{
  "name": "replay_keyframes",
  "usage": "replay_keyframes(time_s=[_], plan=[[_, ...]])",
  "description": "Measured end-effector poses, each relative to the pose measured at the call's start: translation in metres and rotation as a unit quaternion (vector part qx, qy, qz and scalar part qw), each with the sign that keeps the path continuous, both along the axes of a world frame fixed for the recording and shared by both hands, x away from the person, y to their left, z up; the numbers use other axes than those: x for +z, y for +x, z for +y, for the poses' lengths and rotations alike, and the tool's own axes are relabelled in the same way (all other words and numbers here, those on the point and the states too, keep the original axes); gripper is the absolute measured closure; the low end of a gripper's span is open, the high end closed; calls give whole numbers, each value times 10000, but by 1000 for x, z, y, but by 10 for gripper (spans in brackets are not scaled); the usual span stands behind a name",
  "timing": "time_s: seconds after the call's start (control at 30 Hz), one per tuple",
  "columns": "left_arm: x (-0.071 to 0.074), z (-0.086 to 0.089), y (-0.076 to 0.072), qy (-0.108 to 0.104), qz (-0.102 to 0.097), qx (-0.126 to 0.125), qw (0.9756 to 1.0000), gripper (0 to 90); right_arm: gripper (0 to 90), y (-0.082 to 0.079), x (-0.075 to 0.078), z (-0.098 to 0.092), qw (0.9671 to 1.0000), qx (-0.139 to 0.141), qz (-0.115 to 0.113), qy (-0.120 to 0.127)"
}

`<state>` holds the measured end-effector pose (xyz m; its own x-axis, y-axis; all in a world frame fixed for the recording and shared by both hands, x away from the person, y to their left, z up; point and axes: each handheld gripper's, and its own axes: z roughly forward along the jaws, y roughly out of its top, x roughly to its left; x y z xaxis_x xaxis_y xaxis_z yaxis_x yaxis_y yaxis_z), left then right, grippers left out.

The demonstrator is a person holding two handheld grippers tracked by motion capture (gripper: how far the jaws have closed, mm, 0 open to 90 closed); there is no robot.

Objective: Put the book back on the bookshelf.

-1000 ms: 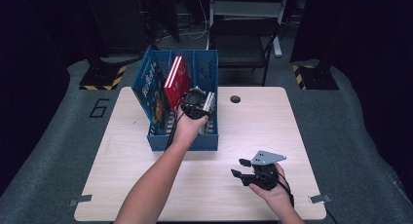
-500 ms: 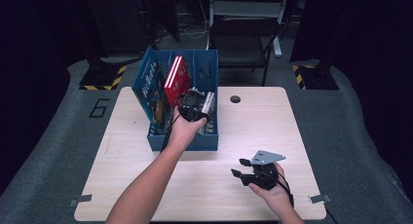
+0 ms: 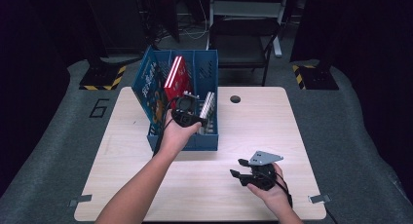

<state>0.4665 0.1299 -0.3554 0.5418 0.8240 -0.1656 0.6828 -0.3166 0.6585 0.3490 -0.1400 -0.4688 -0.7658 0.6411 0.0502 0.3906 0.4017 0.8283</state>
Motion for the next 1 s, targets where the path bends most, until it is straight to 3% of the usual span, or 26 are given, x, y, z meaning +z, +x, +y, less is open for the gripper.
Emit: replay_keyframes(time_s=[0.43, 0.6, 1.0], plan=[[-3, 36, -30, -67, -146, -162, 9997, 490, 415, 1, 6, 1, 9995, -256, -160, 32], [-7, 43, -36, 5, -191, -147, 9997, 481, 407, 2, 5, 2, 9997, -229, -18, 63], [-19, 53, -56, -159, -254, -289, 9991, 471, 394, 7, 5, 3, 9989, -445, 47, 126]])
